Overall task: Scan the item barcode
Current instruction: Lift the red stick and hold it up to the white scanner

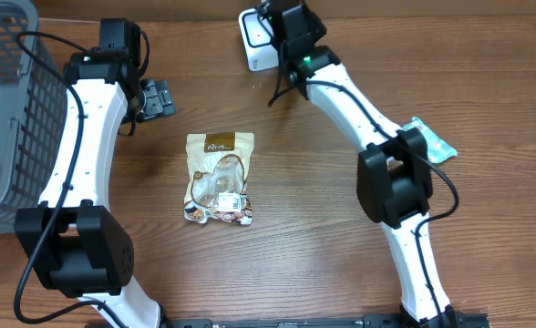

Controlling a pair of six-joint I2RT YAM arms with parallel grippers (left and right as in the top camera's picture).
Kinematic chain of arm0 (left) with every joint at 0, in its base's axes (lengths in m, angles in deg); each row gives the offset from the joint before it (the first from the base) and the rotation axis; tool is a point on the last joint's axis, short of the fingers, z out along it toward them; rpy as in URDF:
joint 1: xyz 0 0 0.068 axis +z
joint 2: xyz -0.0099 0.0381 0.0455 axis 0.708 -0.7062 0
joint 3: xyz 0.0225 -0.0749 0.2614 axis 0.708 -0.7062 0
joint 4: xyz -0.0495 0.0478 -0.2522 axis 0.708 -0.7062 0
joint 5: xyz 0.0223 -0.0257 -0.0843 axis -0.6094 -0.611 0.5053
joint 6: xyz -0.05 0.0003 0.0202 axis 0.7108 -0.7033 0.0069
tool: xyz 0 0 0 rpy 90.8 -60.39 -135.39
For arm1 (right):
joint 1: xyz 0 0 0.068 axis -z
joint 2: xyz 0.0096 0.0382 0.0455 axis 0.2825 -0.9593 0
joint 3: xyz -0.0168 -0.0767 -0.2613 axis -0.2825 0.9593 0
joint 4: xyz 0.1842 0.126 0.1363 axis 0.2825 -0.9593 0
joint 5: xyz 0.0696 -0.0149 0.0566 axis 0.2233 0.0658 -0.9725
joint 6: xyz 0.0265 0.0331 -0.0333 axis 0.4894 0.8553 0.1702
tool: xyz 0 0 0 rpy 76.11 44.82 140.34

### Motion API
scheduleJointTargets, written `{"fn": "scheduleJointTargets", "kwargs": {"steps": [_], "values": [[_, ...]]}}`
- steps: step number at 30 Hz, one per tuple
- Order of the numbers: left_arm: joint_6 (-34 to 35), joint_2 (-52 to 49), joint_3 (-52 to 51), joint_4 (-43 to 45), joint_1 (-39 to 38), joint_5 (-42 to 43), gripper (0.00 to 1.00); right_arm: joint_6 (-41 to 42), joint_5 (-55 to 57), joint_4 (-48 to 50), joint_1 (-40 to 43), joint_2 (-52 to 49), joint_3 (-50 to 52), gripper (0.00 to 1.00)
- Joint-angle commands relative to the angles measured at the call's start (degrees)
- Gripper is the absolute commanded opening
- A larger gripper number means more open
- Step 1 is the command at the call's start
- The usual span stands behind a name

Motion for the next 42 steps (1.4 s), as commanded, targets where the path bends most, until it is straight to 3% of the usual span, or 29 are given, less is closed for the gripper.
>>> {"fn": "scheduleJointTargets", "kwargs": {"steps": [1,8,30,37,42], "values": [[-1.3,1.0,0.9,-0.1,-0.4,-0.6,1.0,-8.0,5.6,4.1,-2.3,-3.1,-0.3,0.04],[-1.3,1.0,0.9,-0.1,-0.4,-0.6,0.99,-14.8,9.7,7.0,-3.8,-7.6,-0.3,0.04],[-1.3,1.0,0.9,-0.1,-0.4,-0.6,1.0,-14.1,15.5,5.5,-4.0,-6.4,0.2,0.03],[-1.3,1.0,0.9,-0.1,-0.4,-0.6,1.0,-4.7,15.5,0.4,-4.0,2.7,0.2,0.03],[-1.3,1.0,0.9,-0.1,-0.4,-0.6,0.99,10.8,15.5,-15.3,-5.2,10.6,0.2,0.03]]}}
